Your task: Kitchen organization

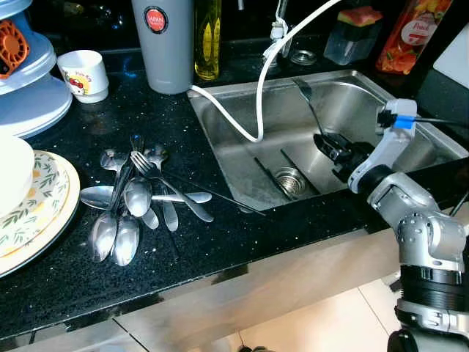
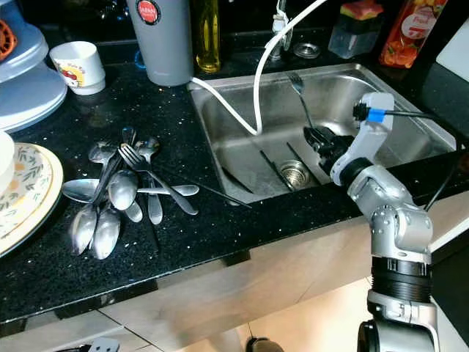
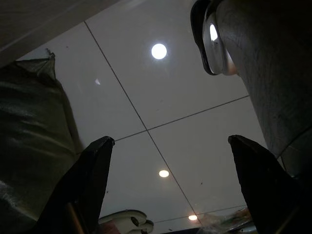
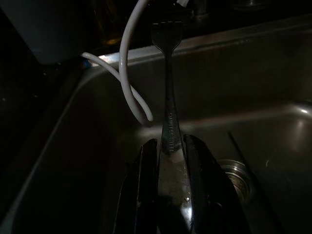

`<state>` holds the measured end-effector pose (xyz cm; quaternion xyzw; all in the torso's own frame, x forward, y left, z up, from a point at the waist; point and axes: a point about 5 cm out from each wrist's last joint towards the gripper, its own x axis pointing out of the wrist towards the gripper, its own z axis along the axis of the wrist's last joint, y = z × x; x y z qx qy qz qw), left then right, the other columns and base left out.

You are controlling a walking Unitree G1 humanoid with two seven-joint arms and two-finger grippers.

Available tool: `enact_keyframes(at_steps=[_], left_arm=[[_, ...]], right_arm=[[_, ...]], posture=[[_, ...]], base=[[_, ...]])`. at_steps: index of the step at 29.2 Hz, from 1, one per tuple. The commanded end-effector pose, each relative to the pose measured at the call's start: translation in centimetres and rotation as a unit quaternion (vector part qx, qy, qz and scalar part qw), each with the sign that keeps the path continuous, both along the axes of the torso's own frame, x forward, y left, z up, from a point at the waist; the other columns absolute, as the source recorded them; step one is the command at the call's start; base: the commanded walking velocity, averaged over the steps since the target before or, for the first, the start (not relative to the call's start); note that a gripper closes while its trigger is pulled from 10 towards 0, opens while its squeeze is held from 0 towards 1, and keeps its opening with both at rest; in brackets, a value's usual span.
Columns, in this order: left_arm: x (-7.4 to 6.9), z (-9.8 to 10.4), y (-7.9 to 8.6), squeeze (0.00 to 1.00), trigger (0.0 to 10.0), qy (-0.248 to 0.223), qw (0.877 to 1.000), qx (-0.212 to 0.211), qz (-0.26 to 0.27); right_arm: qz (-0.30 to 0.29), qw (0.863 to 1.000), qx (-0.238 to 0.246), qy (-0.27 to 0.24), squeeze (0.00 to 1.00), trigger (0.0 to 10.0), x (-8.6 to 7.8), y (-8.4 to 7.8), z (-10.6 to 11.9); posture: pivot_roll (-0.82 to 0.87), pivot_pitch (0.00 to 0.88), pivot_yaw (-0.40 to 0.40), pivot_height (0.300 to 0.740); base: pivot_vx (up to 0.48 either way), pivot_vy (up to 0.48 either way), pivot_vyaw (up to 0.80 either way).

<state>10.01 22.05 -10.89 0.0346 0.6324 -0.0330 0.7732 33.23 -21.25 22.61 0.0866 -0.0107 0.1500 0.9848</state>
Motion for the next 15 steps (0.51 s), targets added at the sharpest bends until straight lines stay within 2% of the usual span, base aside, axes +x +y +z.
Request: enact_keyframes(at_steps=[1,6,9,15], left_arm=[[-1.1,-0.6,-2.3,0.00,10.0,0.024,0.999,-0.041,-0.006],[-1.2,-0.7,-2.6,0.00,10.0,0.029,0.999,-0.041,-0.012],[-2.0,-0.9,-2.8,0.00,10.0,0.045,0.998,-0.036,-0.010],[-2.4,-0.9,-2.8,0.00,10.0,0.058,0.998,-0.032,0.004]], right_arm=[[-0.017,1.000,-0.008,0.007,0.00,10.0,0.2,-0.3,-0.4],[-0.044,0.999,-0.018,0.020,0.00,10.0,0.5,-0.9,-0.8],[-0.093,0.995,-0.015,0.029,0.00,10.0,0.9,-1.9,-1.2],[-0.106,0.994,-0.020,0.032,0.00,10.0,1.3,-1.8,-1.5]], posture=[[-0.01,0.096,-0.009,0.740],[-0.01,0.100,-0.011,0.740],[0.00,0.107,-0.012,0.740],[0.00,0.111,-0.016,0.740]], base=[[0.000,0.000,0.00],[0.000,0.000,0.00],[0.000,0.000,0.00],[0.000,0.000,0.00]])
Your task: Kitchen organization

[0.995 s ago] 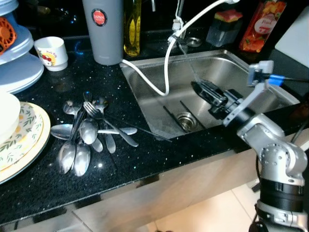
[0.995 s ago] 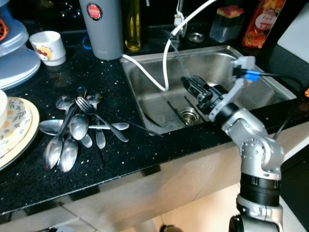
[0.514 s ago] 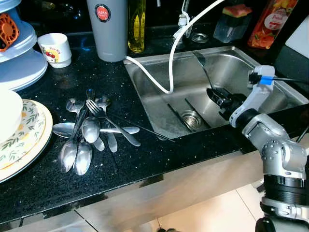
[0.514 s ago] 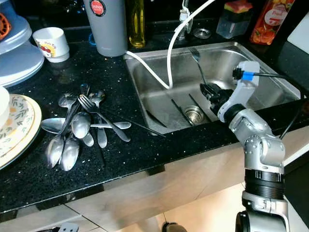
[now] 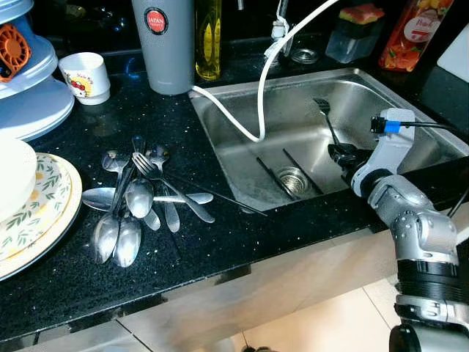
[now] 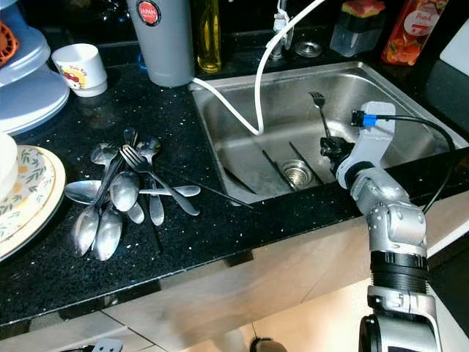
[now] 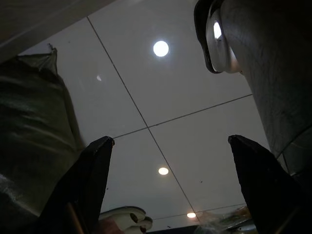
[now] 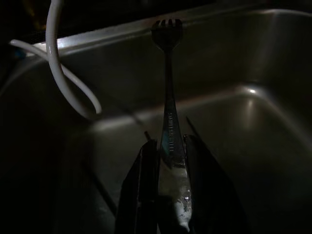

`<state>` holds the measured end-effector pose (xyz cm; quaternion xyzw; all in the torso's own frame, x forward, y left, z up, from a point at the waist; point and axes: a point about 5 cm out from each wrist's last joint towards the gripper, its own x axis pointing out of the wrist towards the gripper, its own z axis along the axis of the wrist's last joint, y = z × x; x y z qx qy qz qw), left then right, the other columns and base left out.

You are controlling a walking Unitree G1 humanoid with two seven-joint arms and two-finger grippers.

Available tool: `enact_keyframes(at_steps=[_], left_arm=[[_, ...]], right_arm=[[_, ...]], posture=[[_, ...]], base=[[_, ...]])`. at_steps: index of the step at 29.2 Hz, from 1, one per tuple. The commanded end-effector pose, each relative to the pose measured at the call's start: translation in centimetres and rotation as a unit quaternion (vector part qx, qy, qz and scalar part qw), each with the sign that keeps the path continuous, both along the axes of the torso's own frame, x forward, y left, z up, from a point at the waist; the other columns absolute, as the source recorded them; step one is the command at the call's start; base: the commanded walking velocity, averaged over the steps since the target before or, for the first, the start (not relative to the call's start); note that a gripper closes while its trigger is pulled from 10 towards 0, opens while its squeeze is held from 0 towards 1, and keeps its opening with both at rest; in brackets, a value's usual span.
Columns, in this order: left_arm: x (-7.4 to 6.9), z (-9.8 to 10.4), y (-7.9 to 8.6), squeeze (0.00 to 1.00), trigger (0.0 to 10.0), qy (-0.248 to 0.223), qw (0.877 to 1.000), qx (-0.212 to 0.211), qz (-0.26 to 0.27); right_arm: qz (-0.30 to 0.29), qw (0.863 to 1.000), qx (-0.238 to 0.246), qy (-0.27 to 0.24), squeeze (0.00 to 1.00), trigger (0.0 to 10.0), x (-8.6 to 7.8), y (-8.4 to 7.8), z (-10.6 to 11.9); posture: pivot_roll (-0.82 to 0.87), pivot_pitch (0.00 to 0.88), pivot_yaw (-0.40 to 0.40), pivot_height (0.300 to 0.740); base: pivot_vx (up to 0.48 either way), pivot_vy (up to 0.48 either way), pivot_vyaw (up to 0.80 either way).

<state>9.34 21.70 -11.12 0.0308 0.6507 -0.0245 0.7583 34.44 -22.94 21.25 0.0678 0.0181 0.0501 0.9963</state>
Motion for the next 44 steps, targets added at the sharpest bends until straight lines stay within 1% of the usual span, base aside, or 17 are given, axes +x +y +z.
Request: enact_keyframes(at_steps=[1,4,7,14,20,21,22,24,27,31,32,33,34,37,42,43,44], left_arm=[[-1.7,-0.7,-2.5,0.00,10.0,0.034,0.999,-0.035,-0.005],[-1.9,-0.7,-2.4,0.00,10.0,0.036,0.999,-0.036,-0.008],[-2.0,-0.7,-2.3,0.00,10.0,0.036,0.999,-0.037,-0.014],[-2.0,-0.7,-2.4,0.00,10.0,0.030,0.999,-0.038,-0.025],[-3.0,-0.9,-2.3,0.00,10.0,0.038,0.998,-0.038,-0.031],[-3.3,-0.9,-2.3,0.00,10.0,0.041,0.998,-0.038,-0.033],[-3.3,-0.9,-2.3,0.00,10.0,0.041,0.998,-0.038,-0.033],[-3.9,-1.0,-2.2,0.00,10.0,0.048,0.998,-0.039,-0.033],[-4.7,-1.1,-2.1,0.00,10.0,0.057,0.997,-0.040,-0.035],[-5.6,-1.2,-2.1,0.00,10.0,0.065,0.996,-0.041,-0.038],[-5.6,-1.2,-2.3,0.00,10.0,0.065,0.996,-0.043,-0.040],[-5.6,-1.2,-2.3,0.00,10.0,0.065,0.996,-0.043,-0.040],[-5.4,-1.2,-2.5,0.00,10.0,0.064,0.996,-0.044,-0.042],[-5.2,-1.2,-2.5,0.00,10.0,0.061,0.996,-0.045,-0.043],[-5.1,-1.2,-2.4,0.00,10.0,0.059,0.996,-0.044,-0.046],[-5.1,-1.1,-2.2,0.00,10.0,0.058,0.996,-0.043,-0.047],[-5.0,-1.1,-1.8,0.00,10.0,0.057,0.996,-0.042,-0.050]], right_arm=[[-0.010,1.000,-0.008,0.004,0.00,10.0,0.1,0.0,-0.4],[-0.016,0.999,-0.034,0.031,0.00,10.0,0.4,0.5,-1.4],[-0.014,0.998,-0.043,0.043,0.00,10.0,0.8,1.2,-1.9],[-0.013,0.998,-0.051,0.045,0.00,10.0,1.2,1.9,-1.8],[-0.005,0.997,-0.065,0.036,0.00,10.0,1.3,2.7,-1.4],[-0.007,0.996,-0.080,0.038,0.00,10.0,1.4,2.7,-1.4],[-0.007,0.996,-0.080,0.038,0.00,10.0,1.4,2.7,-1.4],[-0.006,0.992,-0.118,0.040,0.00,10.0,1.4,2.8,-1.5],[0.006,0.984,-0.172,0.035,0.00,10.0,1.6,3.2,-1.0],[0.022,0.974,-0.227,0.017,0.00,10.0,2.3,3.9,0.4],[0.024,0.967,-0.254,0.011,0.00,10.0,2.9,4.1,1.2],[0.024,0.967,-0.254,0.011,0.00,10.0,2.9,4.1,1.2],[0.023,0.958,-0.284,0.010,0.00,10.0,3.5,4.3,1.9],[0.018,0.953,-0.302,0.006,0.00,10.0,3.9,4.3,2.6],[0.017,0.953,-0.302,0.004,0.00,10.0,4.1,4.3,3.0],[0.013,0.956,-0.295,0.005,0.00,10.0,4.1,4.1,3.2],[0.000,0.960,-0.279,0.008,1.00,10.0,4.1,3.6,3.5]], posture=[[0.00,0.111,-0.016,0.740],[0.00,0.111,-0.020,0.740],[-0.01,0.113,-0.023,0.740],[-0.01,0.119,-0.030,0.740],[-0.01,0.167,-0.033,0.740],[-0.02,0.176,-0.033,0.740],[-0.02,0.176,-0.033,0.740],[-0.02,0.220,-0.034,0.740],[-0.02,0.248,-0.036,0.740],[-0.01,0.290,-0.038,0.740],[-0.01,0.300,-0.041,0.740],[-0.01,0.300,-0.041,0.740],[0.00,0.311,-0.042,0.740],[0.00,0.316,-0.043,0.740],[0.01,0.317,-0.043,0.740],[0.01,0.315,-0.043,0.740],[0.01,0.308,-0.041,0.740]], base=[[0.000,0.000,0.00],[0.000,0.000,0.00],[0.000,0.000,0.00],[0.000,0.000,0.00],[0.000,0.000,0.00],[0.000,0.000,0.00],[0.000,0.000,0.00],[0.000,0.000,0.00],[0.000,0.000,0.00],[0.000,0.000,0.00],[0.000,0.000,0.00],[0.000,0.000,0.00],[0.000,0.000,0.00],[0.000,0.000,0.00],[0.000,0.000,0.00],[0.000,0.000,0.00],[0.000,0.000,0.00]])
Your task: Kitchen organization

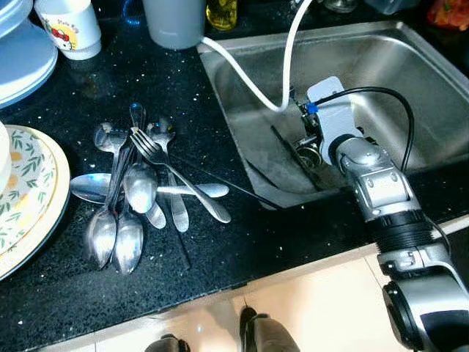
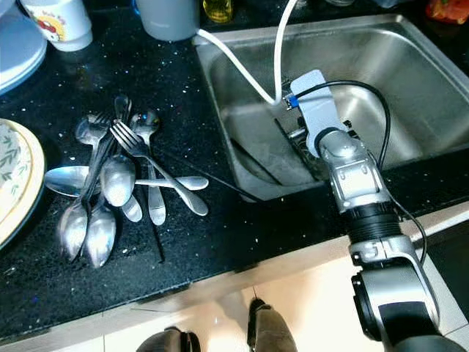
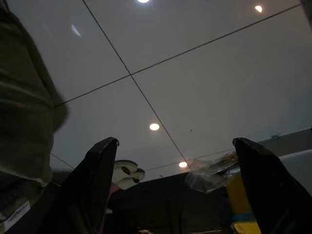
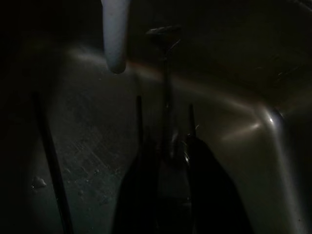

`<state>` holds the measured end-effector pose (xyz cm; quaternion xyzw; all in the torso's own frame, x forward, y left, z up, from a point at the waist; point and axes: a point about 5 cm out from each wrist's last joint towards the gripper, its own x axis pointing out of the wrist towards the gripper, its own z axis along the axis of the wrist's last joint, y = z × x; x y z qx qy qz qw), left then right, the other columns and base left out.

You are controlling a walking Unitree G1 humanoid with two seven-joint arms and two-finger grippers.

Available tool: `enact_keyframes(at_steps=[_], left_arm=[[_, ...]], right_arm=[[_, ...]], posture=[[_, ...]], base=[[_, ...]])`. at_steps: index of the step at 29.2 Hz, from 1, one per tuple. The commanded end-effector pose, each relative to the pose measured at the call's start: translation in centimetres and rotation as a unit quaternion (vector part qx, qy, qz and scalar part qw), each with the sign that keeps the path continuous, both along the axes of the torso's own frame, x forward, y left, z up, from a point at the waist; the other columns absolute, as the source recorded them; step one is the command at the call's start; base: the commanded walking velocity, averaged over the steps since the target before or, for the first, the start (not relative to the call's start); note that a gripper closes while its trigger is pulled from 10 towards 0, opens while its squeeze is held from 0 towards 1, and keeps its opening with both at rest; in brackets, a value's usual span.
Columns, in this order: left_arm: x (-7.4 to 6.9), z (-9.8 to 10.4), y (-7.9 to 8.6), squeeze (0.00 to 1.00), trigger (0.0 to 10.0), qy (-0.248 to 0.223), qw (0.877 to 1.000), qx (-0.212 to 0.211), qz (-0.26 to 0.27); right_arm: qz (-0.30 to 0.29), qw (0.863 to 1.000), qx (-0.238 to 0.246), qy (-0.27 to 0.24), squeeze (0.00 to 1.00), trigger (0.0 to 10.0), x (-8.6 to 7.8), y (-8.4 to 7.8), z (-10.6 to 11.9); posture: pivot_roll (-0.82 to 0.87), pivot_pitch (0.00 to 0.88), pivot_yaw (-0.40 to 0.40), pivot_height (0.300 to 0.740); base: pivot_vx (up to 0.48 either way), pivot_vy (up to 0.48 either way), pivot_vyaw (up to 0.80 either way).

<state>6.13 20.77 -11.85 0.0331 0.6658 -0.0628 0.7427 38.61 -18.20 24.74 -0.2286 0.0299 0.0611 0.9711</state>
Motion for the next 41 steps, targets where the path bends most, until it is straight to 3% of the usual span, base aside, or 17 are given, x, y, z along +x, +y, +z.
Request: enact_keyframes(at_steps=[1,8,13,14,15,19,22,23,25,27,28,29,30,31,41], left_arm=[[-1.8,-0.3,-0.9,0.00,10.0,0.035,0.999,-0.019,-0.020],[-1.6,-0.2,-0.5,0.00,10.0,0.033,0.999,-0.016,-0.028],[0.1,-0.1,-0.6,0.00,10.0,0.019,0.999,-0.010,-0.040],[0.8,0.0,-0.7,0.00,10.0,0.014,0.999,-0.007,-0.049],[1.3,0.1,-0.8,0.00,10.0,0.010,0.998,-0.003,-0.060],[1.9,0.2,-0.9,0.00,10.0,0.009,0.997,0.007,-0.082],[1.7,0.1,-0.9,0.00,10.0,0.013,0.996,0.013,-0.089],[1.4,0.1,-0.7,0.00,10.0,0.019,0.995,0.019,-0.097],[1.4,0.1,-0.7,0.00,10.0,0.019,0.995,0.019,-0.097],[1.0,0.1,-0.3,0.00,10.0,0.029,0.994,0.029,-0.103],[1.0,0.1,-0.3,0.00,10.0,0.029,0.994,0.029,-0.103],[0.8,0.1,0.0,0.00,10.0,0.033,0.994,0.033,-0.102],[0.8,0.1,0.0,0.00,10.0,0.033,0.994,0.033,-0.102],[0.8,0.1,0.2,0.00,10.0,0.035,0.994,0.034,-0.101],[-0.4,0.1,0.6,0.00,10.0,0.067,0.990,0.039,-0.116]], right_arm=[[-0.020,1.000,0.016,0.006,1.00,10.0,0.0,-1.1,0.0],[-0.048,0.997,0.054,-0.030,1.00,10.0,0.2,-2.2,1.2],[-0.075,0.986,0.113,-0.094,1.00,10.0,-0.1,-3.5,3.0],[-0.066,0.979,0.153,-0.114,0.25,10.0,-0.4,-3.6,3.7],[-0.045,0.971,0.196,-0.132,0.00,10.0,-0.8,-3.6,4.3],[0.008,0.948,0.272,-0.165,0.00,10.0,-1.7,-3.7,5.2],[0.034,0.937,0.299,-0.179,0.00,10.0,-2.2,-3.7,5.4],[0.049,0.927,0.317,-0.193,0.00,10.0,-2.6,-3.7,5.7],[0.049,0.927,0.317,-0.193,0.00,10.0,-2.6,-3.7,5.7],[0.099,0.901,0.363,-0.217,0.00,10.0,-3.7,-3.4,6.3],[0.099,0.901,0.363,-0.217,0.00,10.0,-3.7,-3.4,6.3],[0.126,0.888,0.379,-0.227,0.00,10.0,-4.3,-3.1,6.6],[0.126,0.888,0.379,-0.227,0.00,10.0,-4.3,-3.1,6.6],[0.153,0.879,0.387,-0.232,0.00,10.0,-4.8,-2.7,6.7],[0.235,0.868,0.381,-0.215,0.00,10.0,-5.6,-0.3,6.3]], posture=[[0.01,0.308,-0.041,0.740],[0.00,0.287,-0.035,0.740],[0.01,0.252,-0.034,0.740],[0.01,0.240,-0.033,0.740],[0.01,0.231,-0.032,0.740],[0.01,0.201,-0.029,0.740],[0.01,0.186,-0.027,0.740],[0.01,0.178,-0.024,0.740],[0.01,0.178,-0.024,0.740],[0.02,0.154,-0.016,0.740],[0.02,0.154,-0.016,0.740],[0.02,0.147,-0.013,0.740],[0.02,0.147,-0.013,0.740],[0.02,0.138,-0.013,0.740],[0.02,0.113,-0.016,0.740]], base=[[0.000,0.000,0.00],[0.000,0.000,0.00],[0.000,0.000,0.00],[0.000,0.000,0.00],[0.000,0.000,0.00],[0.000,0.000,0.00],[0.000,0.000,0.00],[0.000,0.000,0.00],[0.000,0.000,0.00],[0.000,0.000,0.00],[0.000,0.000,0.00],[0.000,0.000,0.72],[0.000,0.000,0.72],[0.000,0.000,0.76],[0.000,0.000,0.74]])
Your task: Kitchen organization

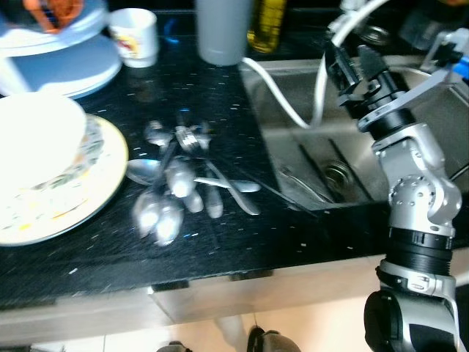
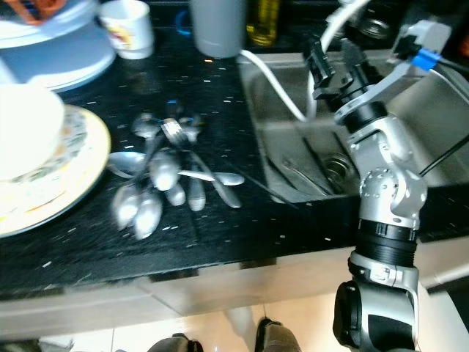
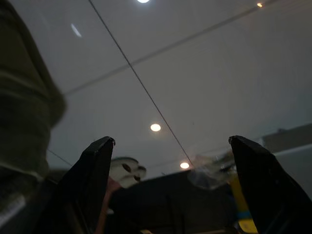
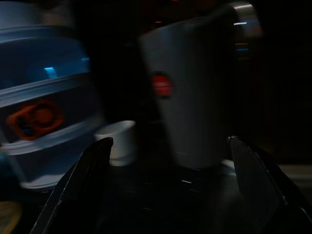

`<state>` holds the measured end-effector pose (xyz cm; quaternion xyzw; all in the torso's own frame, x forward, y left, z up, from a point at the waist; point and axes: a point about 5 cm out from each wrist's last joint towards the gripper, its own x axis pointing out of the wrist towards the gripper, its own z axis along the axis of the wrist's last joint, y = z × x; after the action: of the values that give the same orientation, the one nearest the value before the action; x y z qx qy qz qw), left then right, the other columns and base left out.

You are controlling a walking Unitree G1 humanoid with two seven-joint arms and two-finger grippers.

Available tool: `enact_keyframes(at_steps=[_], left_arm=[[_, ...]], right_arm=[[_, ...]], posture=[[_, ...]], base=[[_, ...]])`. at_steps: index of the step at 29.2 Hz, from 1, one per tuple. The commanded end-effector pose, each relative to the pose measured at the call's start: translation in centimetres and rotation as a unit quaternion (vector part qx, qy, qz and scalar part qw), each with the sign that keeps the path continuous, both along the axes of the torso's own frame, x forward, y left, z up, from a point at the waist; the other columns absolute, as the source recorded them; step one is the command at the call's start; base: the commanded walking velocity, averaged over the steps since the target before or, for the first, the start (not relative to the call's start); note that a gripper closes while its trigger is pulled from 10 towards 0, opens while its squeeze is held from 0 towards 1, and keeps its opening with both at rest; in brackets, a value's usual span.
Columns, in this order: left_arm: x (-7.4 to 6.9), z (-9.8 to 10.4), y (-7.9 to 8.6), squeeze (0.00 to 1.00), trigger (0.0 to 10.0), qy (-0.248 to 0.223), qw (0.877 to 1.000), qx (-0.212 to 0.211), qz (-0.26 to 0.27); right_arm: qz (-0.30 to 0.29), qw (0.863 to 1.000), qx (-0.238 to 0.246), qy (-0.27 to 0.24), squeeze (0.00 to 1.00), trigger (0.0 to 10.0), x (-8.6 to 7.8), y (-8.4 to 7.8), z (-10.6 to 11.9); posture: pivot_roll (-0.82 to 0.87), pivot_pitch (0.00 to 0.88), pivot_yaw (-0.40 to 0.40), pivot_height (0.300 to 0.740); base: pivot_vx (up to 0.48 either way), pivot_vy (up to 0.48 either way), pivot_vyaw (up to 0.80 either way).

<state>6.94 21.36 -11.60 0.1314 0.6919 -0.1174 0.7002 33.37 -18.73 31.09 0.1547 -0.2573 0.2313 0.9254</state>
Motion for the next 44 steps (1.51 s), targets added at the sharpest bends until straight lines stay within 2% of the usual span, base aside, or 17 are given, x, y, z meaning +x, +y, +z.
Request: enact_keyframes(at_steps=[1,5,11,15,18,21,22,23,24,25,26,28,30,33,34,36,44], left_arm=[[-1.2,-0.2,0.0,0.00,10.0,0.024,1.000,0.001,-0.007],[-2.1,0.0,1.5,0.00,10.0,0.050,0.995,0.044,-0.070],[-1.7,0.5,3.4,0.00,10.0,0.042,0.981,0.103,-0.160],[0.1,1.1,4.8,0.00,10.0,-0.013,0.967,0.168,-0.192],[1.3,1.3,5.0,0.00,10.0,-0.059,0.964,0.195,-0.169],[1.7,1.3,4.7,0.00,10.0,-0.078,0.968,0.193,-0.144],[1.9,1.3,4.5,0.00,10.0,-0.095,0.975,0.181,-0.088],[1.9,1.3,4.5,0.00,10.0,-0.095,0.975,0.181,-0.088],[2.2,1.3,4.5,0.00,10.0,-0.120,0.981,0.153,0.013],[2.2,1.3,4.5,0.00,10.0,-0.120,0.981,0.153,0.013],[2.7,1.4,4.1,0.00,10.0,-0.142,0.978,0.119,0.093],[2.7,1.4,4.1,0.00,10.0,-0.142,0.978,0.119,0.093],[4.0,1.2,2.5,0.00,10.0,-0.168,0.971,0.056,0.163],[4.4,1.2,1.6,0.00,10.0,-0.170,0.972,0.037,0.159],[4.6,1.1,0.9,0.00,10.0,-0.171,0.973,0.023,0.154],[4.6,1.0,0.3,0.00,10.0,-0.166,0.975,0.010,0.146],[3.9,0.8,0.3,0.00,10.0,-0.154,0.976,-0.018,0.155]], right_arm=[[0.011,1.000,-0.005,-0.005,0.00,10.0,-0.3,0.3,0.0],[0.021,1.000,-0.012,0.003,0.00,10.0,0.0,1.1,-0.3],[0.019,1.000,-0.010,0.009,0.00,10.0,0.1,1.1,-0.4],[0.011,1.000,-0.007,0.013,0.00,10.0,0.2,0.9,-0.4],[0.006,1.000,-0.007,0.014,0.00,10.0,0.2,0.8,-0.5],[0.005,1.000,-0.007,0.014,0.00,10.0,0.2,0.8,-0.5],[0.005,1.000,-0.007,0.015,0.00,10.0,0.1,0.8,-0.5],[0.005,1.000,-0.007,0.015,0.00,10.0,0.1,0.8,-0.5],[0.009,1.000,-0.014,0.014,0.00,10.0,0.1,0.9,-0.6],[0.009,1.000,-0.014,0.014,0.00,10.0,0.1,0.9,-0.6],[0.021,0.999,-0.033,0.014,0.00,10.0,-0.1,1.3,-0.8],[0.021,0.999,-0.033,0.014,0.00,10.0,-0.1,1.3,-0.8],[0.091,0.988,-0.127,0.014,0.00,10.0,-1.2,3.1,-1.9],[0.131,0.976,-0.172,0.021,0.00,10.0,-1.9,3.9,-2.6],[0.168,0.960,-0.223,0.026,0.00,10.0,-2.8,4.3,-3.5],[0.212,0.943,-0.252,0.037,0.00,10.0,-3.7,4.5,-4.2],[0.232,0.937,-0.256,0.046,0.00,10.0,-4.2,4.7,-4.8]], posture=[[0.02,0.113,-0.016,0.740],[0.03,0.101,-0.025,0.740],[0.03,0.102,-0.025,0.740],[0.03,0.107,-0.020,0.740],[0.03,0.109,-0.018,0.740],[0.03,0.110,-0.016,0.740],[0.03,0.109,-0.018,0.740],[0.03,0.109,-0.018,0.740],[0.03,0.110,-0.016,0.740],[0.03,0.110,-0.016,0.740],[0.03,0.110,-0.018,0.740],[0.03,0.110,-0.018,0.740],[0.03,0.109,-0.019,0.740],[0.03,0.108,-0.019,0.740],[0.02,0.107,-0.020,0.740],[0.02,0.106,-0.020,0.740],[0.02,0.108,-0.012,0.740]], base=[[0.000,0.000,0.58],[0.000,0.000,0.00],[0.000,0.000,0.00],[0.000,0.000,0.00],[0.000,0.000,0.00],[0.000,0.000,0.00],[0.000,0.000,0.00],[0.000,0.000,0.00],[0.000,0.000,0.00],[0.000,0.000,0.00],[0.000,0.000,0.00],[0.000,0.000,0.00],[0.000,0.000,0.00],[0.000,0.000,0.00],[0.000,0.000,0.00],[0.000,0.000,0.32],[0.000,0.000,0.72]])
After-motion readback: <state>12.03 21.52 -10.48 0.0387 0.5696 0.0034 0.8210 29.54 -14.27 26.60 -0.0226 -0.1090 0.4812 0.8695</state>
